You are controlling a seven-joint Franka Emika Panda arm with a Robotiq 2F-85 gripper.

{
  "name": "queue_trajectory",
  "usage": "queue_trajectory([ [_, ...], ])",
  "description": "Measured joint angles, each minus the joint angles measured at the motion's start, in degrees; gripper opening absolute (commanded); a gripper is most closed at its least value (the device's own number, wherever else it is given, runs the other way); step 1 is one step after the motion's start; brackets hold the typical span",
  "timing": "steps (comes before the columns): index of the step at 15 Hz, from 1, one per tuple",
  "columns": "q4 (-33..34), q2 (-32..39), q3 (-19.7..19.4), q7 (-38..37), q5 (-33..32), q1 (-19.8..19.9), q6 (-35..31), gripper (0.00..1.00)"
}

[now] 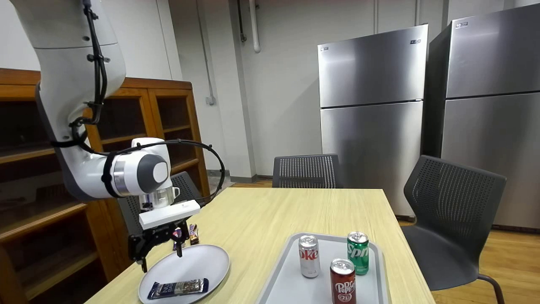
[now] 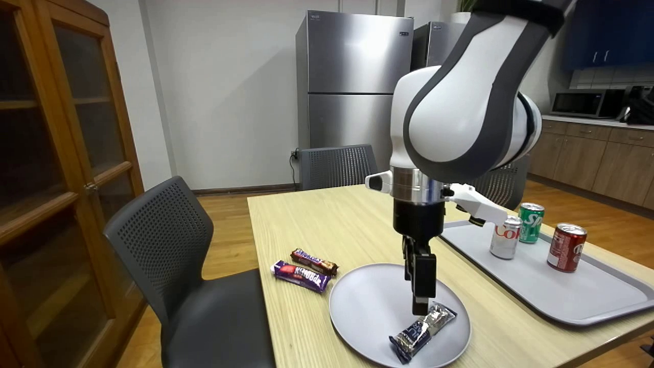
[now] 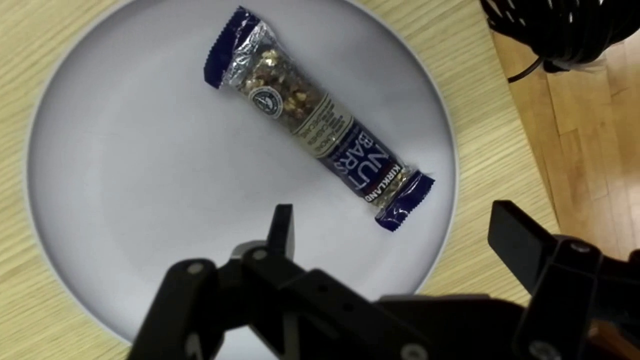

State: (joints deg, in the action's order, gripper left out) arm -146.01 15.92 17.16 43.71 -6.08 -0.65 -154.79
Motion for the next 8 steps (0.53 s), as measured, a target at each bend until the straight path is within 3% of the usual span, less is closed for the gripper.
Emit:
queue_trajectory([
  [4, -0.94, 0.00, -0.42, 1.92, -0.84, -0.15, 0.02, 1.00],
  [8, -1.12, 0.11, -2.75, 1.92, -6.62, -1.42, -0.34, 1.00],
])
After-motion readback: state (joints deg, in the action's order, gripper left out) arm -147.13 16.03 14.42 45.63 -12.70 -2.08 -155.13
